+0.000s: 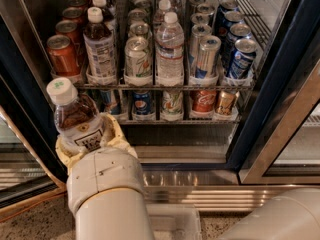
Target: Pick blue plastic bottle from top shelf of fridge
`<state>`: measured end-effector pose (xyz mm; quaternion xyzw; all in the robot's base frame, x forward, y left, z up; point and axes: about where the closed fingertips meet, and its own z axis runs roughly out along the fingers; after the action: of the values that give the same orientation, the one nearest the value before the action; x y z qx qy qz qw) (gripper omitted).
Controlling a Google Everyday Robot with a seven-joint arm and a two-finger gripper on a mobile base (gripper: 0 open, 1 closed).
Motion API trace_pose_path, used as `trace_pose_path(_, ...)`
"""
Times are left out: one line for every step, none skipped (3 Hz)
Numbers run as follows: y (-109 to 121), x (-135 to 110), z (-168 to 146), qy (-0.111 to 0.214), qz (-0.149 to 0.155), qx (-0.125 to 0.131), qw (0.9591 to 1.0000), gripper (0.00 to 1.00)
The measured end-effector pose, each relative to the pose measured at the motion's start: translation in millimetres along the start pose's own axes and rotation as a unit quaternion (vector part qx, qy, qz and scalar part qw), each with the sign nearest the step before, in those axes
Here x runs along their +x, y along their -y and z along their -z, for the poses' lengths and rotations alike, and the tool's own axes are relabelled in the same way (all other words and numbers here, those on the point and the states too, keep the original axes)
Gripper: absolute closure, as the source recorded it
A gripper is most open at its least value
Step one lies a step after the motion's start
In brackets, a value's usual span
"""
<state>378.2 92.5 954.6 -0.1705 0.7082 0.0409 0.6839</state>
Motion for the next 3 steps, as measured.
trace_pose_path(-0.1, -0.1, 0.1, 0.000, 0.000, 0.000, 1.0000, 1.00)
trace_pose_path(-0.1, -0.1, 0.1, 0.000, 0.000, 0.000, 1.0000, 1.00)
trace_pose_path(16.7, -0.2, -0.6, -0.019, -0.027, -0.035, 0.9988, 1.00)
